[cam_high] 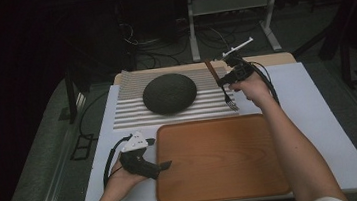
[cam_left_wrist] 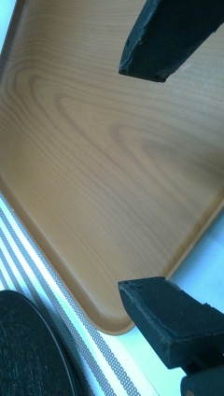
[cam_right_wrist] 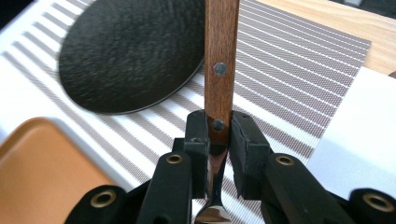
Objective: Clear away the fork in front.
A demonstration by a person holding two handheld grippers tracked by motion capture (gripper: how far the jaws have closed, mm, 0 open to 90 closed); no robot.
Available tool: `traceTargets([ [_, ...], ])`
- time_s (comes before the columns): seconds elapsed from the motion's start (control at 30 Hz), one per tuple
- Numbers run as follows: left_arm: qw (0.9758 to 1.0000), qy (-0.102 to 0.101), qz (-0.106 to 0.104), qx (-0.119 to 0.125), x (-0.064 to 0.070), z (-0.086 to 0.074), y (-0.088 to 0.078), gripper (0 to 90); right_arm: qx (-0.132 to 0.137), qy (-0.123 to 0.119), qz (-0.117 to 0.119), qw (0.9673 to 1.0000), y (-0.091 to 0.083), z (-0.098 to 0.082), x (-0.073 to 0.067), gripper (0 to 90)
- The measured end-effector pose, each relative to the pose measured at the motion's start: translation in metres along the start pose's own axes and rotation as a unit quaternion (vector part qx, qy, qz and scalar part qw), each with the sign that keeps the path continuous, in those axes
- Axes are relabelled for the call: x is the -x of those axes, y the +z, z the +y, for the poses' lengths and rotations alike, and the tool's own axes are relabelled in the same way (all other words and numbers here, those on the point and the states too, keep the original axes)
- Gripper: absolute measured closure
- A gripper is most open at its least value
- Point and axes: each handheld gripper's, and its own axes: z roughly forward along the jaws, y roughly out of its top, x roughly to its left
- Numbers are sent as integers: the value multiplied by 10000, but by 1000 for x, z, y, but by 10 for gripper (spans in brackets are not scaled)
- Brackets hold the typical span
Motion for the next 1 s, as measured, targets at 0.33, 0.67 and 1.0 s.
traceTargets([
  [0.33, 10000, -3, 51, -22, -1, 0, 1, 0, 458, -166, 376, 9981, -31, -36, -2, 767],
  [0.67, 9998, -80, 167, -47, -2, 0, 4, 0, 820, -394, 759, 9930, -54, -65, -9, 767],
  [1.0, 9994, -272, 185, 90, -1, -2, 2, 0, 1111, -566, 939, 9877, -73, -103, -17, 766],
])
